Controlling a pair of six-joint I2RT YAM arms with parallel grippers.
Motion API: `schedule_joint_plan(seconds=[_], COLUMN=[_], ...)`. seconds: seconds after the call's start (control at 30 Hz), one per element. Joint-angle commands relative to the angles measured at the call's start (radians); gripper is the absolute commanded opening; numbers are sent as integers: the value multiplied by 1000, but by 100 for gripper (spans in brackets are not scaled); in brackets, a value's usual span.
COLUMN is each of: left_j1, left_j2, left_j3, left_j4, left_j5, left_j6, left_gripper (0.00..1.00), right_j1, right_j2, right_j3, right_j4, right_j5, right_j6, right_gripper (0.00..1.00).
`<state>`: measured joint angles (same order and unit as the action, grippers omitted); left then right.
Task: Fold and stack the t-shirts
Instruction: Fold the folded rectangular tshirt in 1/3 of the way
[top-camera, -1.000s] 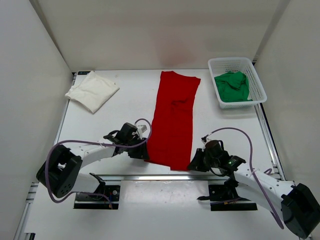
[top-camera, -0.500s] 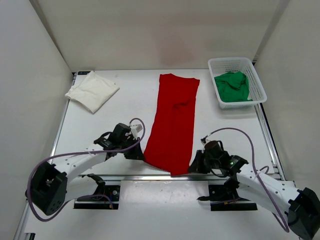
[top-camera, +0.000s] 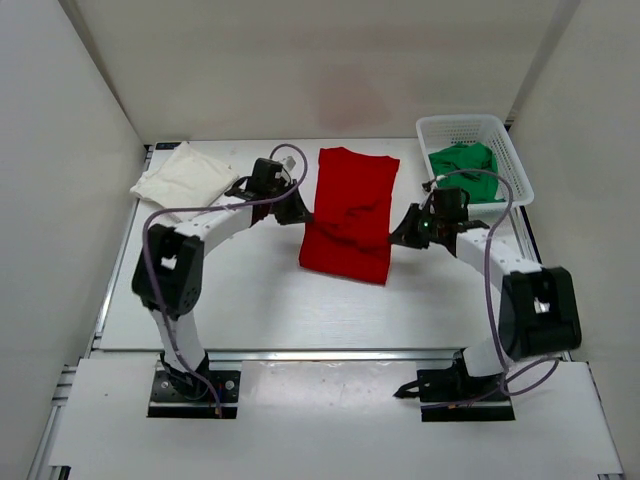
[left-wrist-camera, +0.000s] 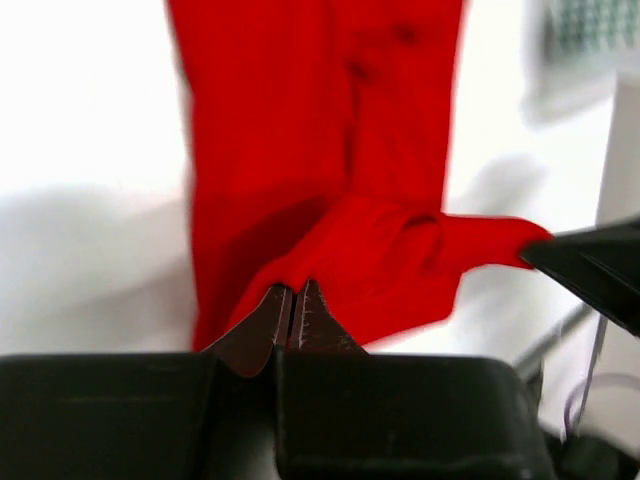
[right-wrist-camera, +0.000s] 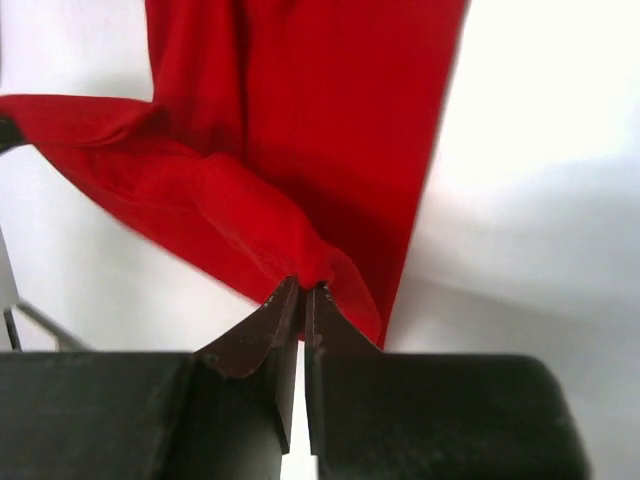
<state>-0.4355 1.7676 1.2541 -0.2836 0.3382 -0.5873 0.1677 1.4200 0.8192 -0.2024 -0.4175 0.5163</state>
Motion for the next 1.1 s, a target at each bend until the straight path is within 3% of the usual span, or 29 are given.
schedule_joint_plan(seconds=[0.0,0.23,0.37,0.47,0.5,0.53,0.6,0.7,0.77,0.9,1.07], left_j1=[37,60,58,75,80,78,76,73,44,-43,-34], left_j2=[123,351,427,393,376,350,297,204,143,90,199], left_j3=[135,408,478,414,384,374,343,239,128,-66,-139], left_j4=[8,3,30,154,171,191,189,195,242,342,353], left_j5=[-33,-33,-7,28,19,12,-5,-44,-62,-82,-21], left_j6=[-20,-51,-77,-124,-132,-134,-134,-117,-132,-146,-175], left_gripper=[0,1,15,23,30,37,44,48,46,42,34], right_j1=[-33,-76,-89,-103,-106,-112,-108,-85,-53,38,105], right_j2=[115,361,454,450,441,435,398,311,229,165,262], right_j3=[144,320,400,417,407,393,384,313,198,80,37], right_j4=[81,101,109,135,153,155,143,138,193,250,247], right_j5=[-23,-6,-18,-10,-3,-1,11,66,115,82,83], right_j6=[-55,-62,-65,-61,-49,-52,-65,-81,-65,-79,-79], right_gripper=[0,0,3,2,8,21,39,49,47,7,0])
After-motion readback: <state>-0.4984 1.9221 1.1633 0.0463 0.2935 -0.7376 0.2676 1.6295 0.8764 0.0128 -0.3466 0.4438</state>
